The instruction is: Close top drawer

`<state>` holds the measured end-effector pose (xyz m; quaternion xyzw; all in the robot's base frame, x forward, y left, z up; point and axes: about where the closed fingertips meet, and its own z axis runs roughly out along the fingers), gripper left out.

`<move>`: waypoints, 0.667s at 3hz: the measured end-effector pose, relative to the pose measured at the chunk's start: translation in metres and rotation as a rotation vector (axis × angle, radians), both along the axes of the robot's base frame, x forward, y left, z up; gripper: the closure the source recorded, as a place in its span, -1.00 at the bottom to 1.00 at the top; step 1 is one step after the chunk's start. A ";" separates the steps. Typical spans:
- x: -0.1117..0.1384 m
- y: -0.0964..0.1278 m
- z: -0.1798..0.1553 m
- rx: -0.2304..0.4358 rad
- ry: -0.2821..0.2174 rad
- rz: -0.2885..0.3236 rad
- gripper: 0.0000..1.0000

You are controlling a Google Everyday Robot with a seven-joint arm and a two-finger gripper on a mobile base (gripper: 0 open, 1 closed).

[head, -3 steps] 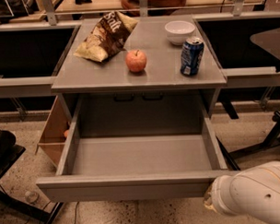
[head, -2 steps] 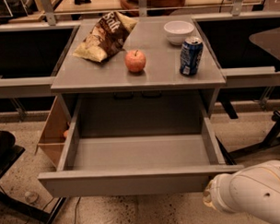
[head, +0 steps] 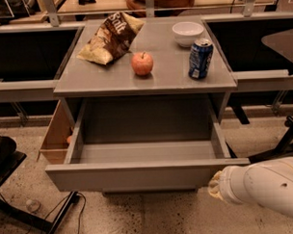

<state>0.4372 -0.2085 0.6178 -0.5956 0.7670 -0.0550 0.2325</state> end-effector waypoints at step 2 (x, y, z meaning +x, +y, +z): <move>0.022 0.001 -0.003 0.019 -0.045 0.006 1.00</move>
Offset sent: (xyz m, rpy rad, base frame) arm 0.0586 0.0000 -0.0110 0.0529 -0.1185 0.0131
